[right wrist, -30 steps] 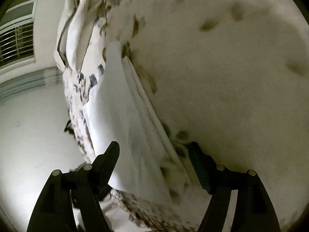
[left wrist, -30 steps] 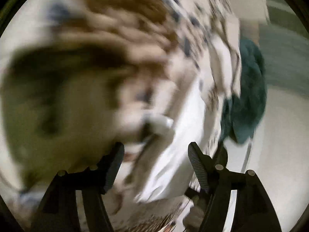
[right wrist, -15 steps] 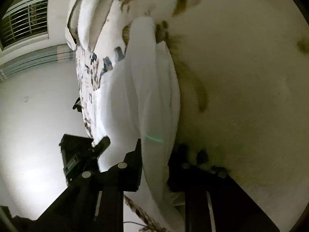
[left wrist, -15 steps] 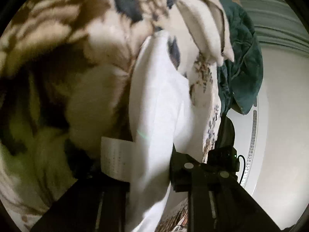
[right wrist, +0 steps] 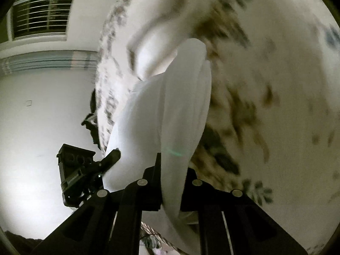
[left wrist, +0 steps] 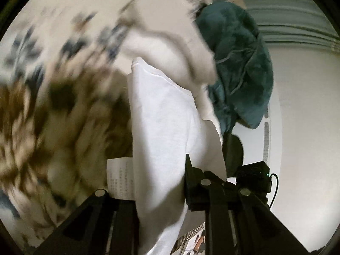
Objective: Fold small clothes
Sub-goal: 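Lower the folded shirt onto the bed and open both grippers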
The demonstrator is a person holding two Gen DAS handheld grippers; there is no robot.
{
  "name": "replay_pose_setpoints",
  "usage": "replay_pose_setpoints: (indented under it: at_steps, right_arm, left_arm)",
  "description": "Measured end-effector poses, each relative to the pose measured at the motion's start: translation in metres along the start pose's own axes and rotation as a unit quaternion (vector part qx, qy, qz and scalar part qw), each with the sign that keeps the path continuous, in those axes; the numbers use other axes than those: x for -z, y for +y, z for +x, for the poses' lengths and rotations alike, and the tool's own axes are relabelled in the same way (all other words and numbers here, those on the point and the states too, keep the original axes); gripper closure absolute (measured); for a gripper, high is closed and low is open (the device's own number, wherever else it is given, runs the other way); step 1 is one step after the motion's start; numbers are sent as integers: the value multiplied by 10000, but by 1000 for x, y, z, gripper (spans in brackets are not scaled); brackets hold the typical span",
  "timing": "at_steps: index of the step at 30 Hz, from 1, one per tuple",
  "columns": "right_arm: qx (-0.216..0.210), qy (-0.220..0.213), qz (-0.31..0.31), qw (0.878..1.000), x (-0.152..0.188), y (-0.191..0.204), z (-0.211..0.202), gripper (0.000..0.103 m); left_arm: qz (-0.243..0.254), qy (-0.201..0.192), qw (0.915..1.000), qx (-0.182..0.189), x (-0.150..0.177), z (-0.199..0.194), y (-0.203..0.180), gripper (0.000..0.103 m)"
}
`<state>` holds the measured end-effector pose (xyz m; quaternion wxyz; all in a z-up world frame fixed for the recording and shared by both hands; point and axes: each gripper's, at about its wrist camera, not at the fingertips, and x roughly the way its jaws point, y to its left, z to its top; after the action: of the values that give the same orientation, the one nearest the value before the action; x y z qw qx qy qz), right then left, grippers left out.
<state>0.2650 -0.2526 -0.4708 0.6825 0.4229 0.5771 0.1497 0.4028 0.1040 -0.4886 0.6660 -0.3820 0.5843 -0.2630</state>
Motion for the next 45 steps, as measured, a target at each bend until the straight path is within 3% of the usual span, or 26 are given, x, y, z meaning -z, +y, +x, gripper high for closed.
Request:
replay_pose_setpoints:
  at_steps: [7,11,13,16,18,19,20,21,23,26,28,31,33,39,42,45]
  right_arm:
    - [-201,-523,-451,9974,-117,70,-26,92]
    - [-199,-664,-654,9954,-198,99,-8,93]
    - [-128,-702,-776,9944,-239,109,5,93]
    - [145,-433,-715,9964,-292,103,36,88]
    - [797,-295,-536,9949,-313,88,51,76]
    - [1063,-277,-555,9924,-317,84,55,62]
    - [1294,-285,-609,9893,-319,83,56,52]
    - [1381,-296,-670,9877,-318,82,55,48]
    - [1528,-342,-794,9845,-314,86,53,36]
    - [2267,-485,-1142,9660,-297,99,54,17]
    - [2816,-601,-1360,9479,-283,105,56,9]
    - [3232,-573,-1485,9329,-270,104,62,9]
    - [3367,-451,-1482,9288,-261,91,66,9]
    - [3662,-374,-1483,9179,-245,71,83,9]
    - [3827,-489,-1472,9108,-241,75,79,9]
    - [4093,-764,-1598,8950,-231,95,60,9]
  left_arm:
    - [523,-497,9974,-3,-115,2,-77,88]
    - [539,-669,9962,-119,-180,26,-90,86]
    - [484,-671,9962,-272,-206,36,-78,84]
    - [550,-601,9893,-1211,-242,63,-59,79]
    - [551,-512,9798,-1855,-249,75,-45,79]
    - [601,-509,9770,-1980,-247,77,-42,78]
    - [663,-522,9752,-2048,-244,77,-41,66]
    - [745,-564,9708,-2208,-241,75,-42,36]
    - [971,-638,9610,-2510,-233,74,-47,1]
    - [1276,-669,9457,-2914,-224,80,-53,1]
    - [1425,-594,9322,-3273,-223,87,-53,1]
    - [1482,-408,9154,-3719,-213,99,-37,1]
    - [1391,-346,9143,-3789,-205,100,-24,1]
    - [988,-289,9223,-3724,-181,88,0,0]
    - [972,-375,9200,-3778,-175,79,-9,0]
    - [1162,-629,9129,-3862,-169,62,-36,0]
